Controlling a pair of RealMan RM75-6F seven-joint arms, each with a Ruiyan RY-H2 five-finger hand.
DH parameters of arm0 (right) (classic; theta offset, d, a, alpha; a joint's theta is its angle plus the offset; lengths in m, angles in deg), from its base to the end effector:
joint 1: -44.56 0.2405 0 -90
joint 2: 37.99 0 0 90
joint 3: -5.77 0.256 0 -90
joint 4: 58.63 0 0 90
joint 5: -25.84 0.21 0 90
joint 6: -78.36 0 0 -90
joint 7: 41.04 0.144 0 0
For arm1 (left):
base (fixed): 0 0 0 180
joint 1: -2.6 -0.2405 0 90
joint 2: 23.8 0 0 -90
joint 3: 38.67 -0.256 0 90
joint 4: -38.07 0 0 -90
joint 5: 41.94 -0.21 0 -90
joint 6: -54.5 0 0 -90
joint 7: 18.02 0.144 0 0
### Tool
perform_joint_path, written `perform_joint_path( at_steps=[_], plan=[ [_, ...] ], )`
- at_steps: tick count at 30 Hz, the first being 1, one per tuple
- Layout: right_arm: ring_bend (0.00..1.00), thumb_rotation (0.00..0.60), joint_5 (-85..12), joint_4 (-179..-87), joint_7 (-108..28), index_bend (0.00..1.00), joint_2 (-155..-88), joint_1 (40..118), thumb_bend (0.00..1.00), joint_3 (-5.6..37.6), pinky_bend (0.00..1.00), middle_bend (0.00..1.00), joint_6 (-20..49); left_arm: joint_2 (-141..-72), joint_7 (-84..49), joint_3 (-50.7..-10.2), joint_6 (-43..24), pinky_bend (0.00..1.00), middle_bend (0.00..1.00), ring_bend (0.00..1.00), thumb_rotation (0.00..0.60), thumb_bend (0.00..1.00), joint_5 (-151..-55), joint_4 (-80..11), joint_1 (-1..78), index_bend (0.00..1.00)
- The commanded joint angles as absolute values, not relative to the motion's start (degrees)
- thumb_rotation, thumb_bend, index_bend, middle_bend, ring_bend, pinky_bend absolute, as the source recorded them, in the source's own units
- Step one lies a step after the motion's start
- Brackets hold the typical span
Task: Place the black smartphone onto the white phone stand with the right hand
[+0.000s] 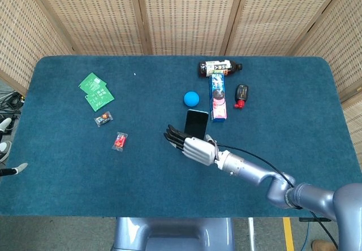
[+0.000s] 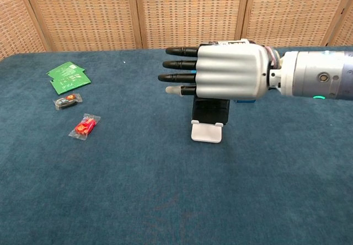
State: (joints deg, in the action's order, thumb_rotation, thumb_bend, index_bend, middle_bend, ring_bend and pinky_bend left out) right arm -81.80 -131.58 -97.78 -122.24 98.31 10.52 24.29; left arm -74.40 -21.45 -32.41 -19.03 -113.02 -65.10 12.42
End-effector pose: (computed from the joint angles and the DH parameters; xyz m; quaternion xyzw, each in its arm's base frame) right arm -0.0894 -0.3501 -0.0089 0.8048 0.3708 0.2275 0.4039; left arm -0.3070 0.2131 0.2100 -0.5504 -0.4653 -0.3480 0.5996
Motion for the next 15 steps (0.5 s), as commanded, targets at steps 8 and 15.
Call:
perform_joint_path(
  at_steps=[8, 15],
  plan=[
    [0.0, 0.6, -83.28, -129.13, -77.86, 0.0, -111.53, 88.17, 0.02, 8.31, 0.0, 0.0, 1.46, -73.73, -23.29, -32.97, -20.97, 0.0, 0.0, 0.0, 0.6, 0.0, -115.78, -65.59, 11.31, 0.0],
    [0.0, 0.6, -72.49, -118.82, -55.79, 0.0, -113.37, 78.82, 0.0, 9.57, 0.0, 0.0, -7.02, -73.79, -23.02, -33.8, -22.63, 0.0, 0.0, 0.0, 0.6, 0.0, -118.12, -65.99, 10.44, 0.0]
  ],
)
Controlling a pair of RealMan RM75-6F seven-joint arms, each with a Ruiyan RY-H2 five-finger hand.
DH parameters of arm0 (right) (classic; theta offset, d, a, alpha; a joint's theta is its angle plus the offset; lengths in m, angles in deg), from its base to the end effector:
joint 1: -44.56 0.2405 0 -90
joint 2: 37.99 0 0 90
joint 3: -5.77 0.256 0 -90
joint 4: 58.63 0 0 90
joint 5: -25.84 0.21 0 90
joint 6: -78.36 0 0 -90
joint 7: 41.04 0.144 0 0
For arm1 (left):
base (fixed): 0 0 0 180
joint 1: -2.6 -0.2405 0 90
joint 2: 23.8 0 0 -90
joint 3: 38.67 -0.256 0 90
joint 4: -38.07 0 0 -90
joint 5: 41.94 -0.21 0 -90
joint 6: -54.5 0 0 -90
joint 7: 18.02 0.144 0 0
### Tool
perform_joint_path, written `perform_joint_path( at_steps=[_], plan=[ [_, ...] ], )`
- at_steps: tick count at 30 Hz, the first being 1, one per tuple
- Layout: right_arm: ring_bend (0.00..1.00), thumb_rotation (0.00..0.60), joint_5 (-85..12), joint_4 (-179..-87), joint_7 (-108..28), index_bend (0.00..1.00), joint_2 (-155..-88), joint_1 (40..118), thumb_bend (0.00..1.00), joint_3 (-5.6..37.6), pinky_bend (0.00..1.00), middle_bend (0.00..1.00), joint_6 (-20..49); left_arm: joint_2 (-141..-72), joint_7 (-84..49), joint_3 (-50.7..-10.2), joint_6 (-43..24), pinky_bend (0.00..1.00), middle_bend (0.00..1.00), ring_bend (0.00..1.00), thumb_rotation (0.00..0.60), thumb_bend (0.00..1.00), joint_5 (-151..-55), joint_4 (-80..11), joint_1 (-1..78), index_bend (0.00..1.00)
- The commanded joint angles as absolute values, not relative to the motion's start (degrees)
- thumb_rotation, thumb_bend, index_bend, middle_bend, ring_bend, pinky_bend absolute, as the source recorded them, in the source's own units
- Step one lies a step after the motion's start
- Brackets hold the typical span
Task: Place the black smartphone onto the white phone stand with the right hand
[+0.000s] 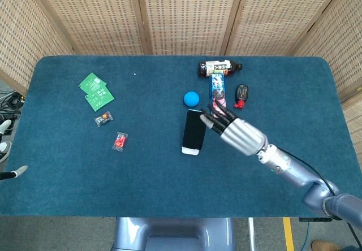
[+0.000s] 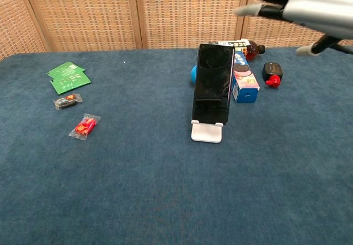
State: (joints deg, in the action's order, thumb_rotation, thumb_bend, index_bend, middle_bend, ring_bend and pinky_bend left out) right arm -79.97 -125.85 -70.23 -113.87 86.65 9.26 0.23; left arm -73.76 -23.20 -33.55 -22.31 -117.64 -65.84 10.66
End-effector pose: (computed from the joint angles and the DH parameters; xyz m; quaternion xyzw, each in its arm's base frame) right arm -0.1663 -0.3519 0.0967 0.7768 0.1756 0.3516 0.4921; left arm -0.3004 0.2012 0.2124 -0.5586 -0.4526 -0.3674 0.5901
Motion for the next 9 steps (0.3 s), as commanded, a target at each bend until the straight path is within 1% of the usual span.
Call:
perform_joint_path(
  at_steps=[1, 5, 7, 9],
  plan=[
    [0.0, 0.6, -70.31, -118.9, -53.26, 0.0, -113.46, 77.28, 0.0, 9.81, 0.0, 0.0, -7.02, -73.79, -22.97, -33.92, -22.86, 0.0, 0.0, 0.0, 0.6, 0.0, -118.47, -66.11, 10.32, 0.0],
    [0.0, 0.6, -64.34, -123.44, -48.11, 0.0, -112.24, 72.62, 0.0, 9.58, 0.0, 0.0, -5.45, -73.79, -22.95, -34.25, -23.85, 0.0, 0.0, 0.0, 0.6, 0.0, -119.51, -66.47, 9.83, 0.0],
    [0.0, 0.6, -61.9, -127.67, -45.72, 0.0, -111.0, 69.84, 0.0, 8.74, 0.0, 0.0, -5.04, -73.76, -23.01, -34.4, -24.49, 0.0, 0.0, 0.0, 0.6, 0.0, -120.15, -66.74, 9.54, 0.0],
    [0.0, 0.6, -59.4, -133.96, -44.5, 0.0, -108.9, 66.55, 0.0, 7.52, 0.0, 0.0, -4.82, -73.77, -22.88, -34.67, -25.31, 0.0, 0.0, 0.0, 0.6, 0.0, -121.05, -66.98, 9.14, 0.0]
  ],
)
